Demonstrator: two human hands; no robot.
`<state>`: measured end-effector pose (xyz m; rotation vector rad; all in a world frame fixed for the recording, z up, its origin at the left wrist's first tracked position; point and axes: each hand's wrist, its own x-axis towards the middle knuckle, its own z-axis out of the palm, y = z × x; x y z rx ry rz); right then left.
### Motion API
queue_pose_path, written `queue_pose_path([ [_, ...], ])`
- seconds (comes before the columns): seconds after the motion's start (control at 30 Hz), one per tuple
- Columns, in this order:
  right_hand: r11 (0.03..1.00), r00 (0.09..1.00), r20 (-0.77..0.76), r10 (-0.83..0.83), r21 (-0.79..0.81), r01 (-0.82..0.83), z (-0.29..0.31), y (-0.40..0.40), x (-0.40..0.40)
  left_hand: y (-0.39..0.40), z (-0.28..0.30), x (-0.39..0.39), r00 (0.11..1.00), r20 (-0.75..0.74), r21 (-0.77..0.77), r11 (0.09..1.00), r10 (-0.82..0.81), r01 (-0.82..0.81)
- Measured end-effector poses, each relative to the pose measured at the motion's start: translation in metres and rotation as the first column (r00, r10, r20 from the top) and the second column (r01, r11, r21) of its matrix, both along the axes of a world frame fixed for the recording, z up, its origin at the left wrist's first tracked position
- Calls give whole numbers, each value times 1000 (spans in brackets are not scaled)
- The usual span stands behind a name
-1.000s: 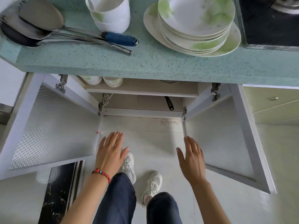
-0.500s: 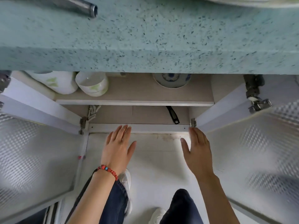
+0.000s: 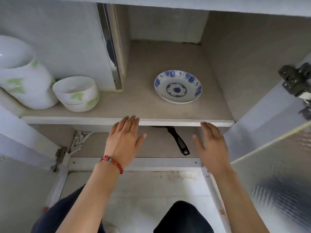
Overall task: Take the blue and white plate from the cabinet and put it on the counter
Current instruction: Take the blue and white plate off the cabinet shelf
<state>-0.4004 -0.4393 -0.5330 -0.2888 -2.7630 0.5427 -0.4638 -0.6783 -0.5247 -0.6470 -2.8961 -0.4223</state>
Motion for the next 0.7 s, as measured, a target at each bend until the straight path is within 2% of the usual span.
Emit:
queue_pose_path([
  [0.17,1000,991,-131,20,-16,-23,7,14,-41,20,12,-48,994,-100,17,999,-35,37],
  [0.3,993,980,-190,-58,-108,38,20,35,-82,33,19,-89,986,-142,24,996,-84,89],
  [0.4,987,972,-206,-111,-141,83,22,53,-111,45,18,-117,993,-104,95,993,-62,72],
  [0.53,972,972,-168,-166,-194,132,16,67,-141,63,12,-145,998,-38,110,993,-40,44],
  [0.7,958,979,-103,-176,-246,146,7,69,-166,79,10,-163,991,129,299,952,23,-61],
])
